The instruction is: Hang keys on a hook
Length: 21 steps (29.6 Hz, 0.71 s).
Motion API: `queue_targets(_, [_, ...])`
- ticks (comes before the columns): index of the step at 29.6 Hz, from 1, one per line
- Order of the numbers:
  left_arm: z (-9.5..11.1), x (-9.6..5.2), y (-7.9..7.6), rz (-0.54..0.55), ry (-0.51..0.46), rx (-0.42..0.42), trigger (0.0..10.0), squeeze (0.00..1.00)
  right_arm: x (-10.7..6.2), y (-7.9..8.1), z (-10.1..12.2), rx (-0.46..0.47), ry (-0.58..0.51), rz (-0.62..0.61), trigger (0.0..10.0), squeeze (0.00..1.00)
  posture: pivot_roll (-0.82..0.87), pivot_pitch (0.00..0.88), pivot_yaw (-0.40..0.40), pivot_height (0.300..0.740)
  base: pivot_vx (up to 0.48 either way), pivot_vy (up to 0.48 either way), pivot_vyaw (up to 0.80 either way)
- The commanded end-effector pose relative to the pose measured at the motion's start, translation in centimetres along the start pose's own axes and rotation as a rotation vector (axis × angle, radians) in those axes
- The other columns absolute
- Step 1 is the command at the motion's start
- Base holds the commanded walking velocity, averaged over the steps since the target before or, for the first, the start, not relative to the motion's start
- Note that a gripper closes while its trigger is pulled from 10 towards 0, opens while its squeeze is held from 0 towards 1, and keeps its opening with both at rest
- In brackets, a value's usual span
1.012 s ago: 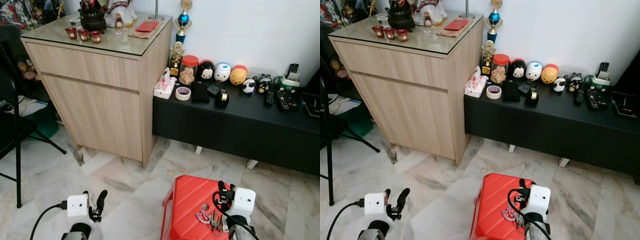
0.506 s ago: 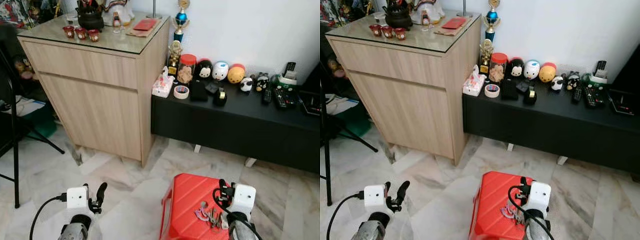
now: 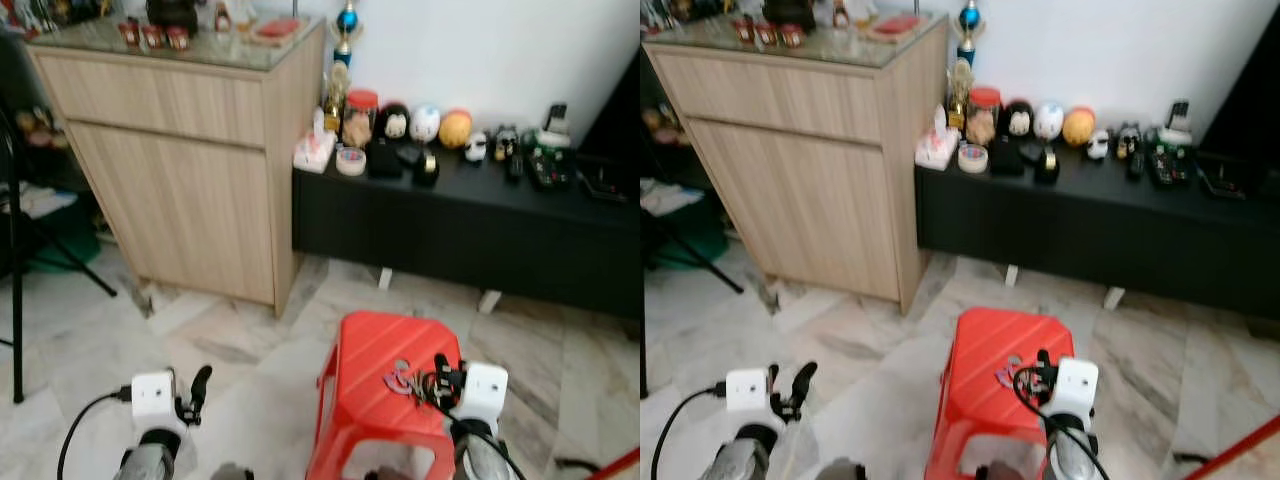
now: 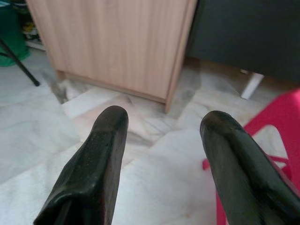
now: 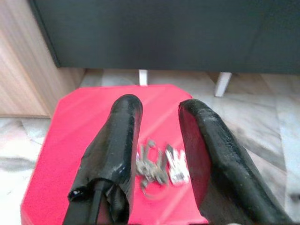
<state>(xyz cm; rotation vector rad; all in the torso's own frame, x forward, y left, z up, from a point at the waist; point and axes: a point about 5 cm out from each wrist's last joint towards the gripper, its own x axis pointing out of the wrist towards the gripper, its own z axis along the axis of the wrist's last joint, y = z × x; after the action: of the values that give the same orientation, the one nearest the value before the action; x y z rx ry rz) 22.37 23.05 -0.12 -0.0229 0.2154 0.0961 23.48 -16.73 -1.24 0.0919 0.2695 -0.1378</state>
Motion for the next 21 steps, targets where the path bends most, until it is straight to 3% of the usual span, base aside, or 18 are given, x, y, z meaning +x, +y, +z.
queue_targets(1, [0.08, 0.18, -0.49, -0.017, 0.006, 0.000, 10.0, 0.00, 0.19, -0.10, 0.07, 0.008, 0.009, -0.001, 10.0, 0.00, 0.05, 0.020, -0.083, 0.635, 0.000, 0.000, 0.00])
queue_targets(21, [0.11, 0.65, -1.24, -0.043, 0.022, -0.009, 10.0, 0.00, 0.35, 0.55, -0.12, 0.008, 0.030, 0.048, 10.0, 0.00, 0.05, 0.018, -0.080, 0.635, 0.000, 0.000, 0.00])
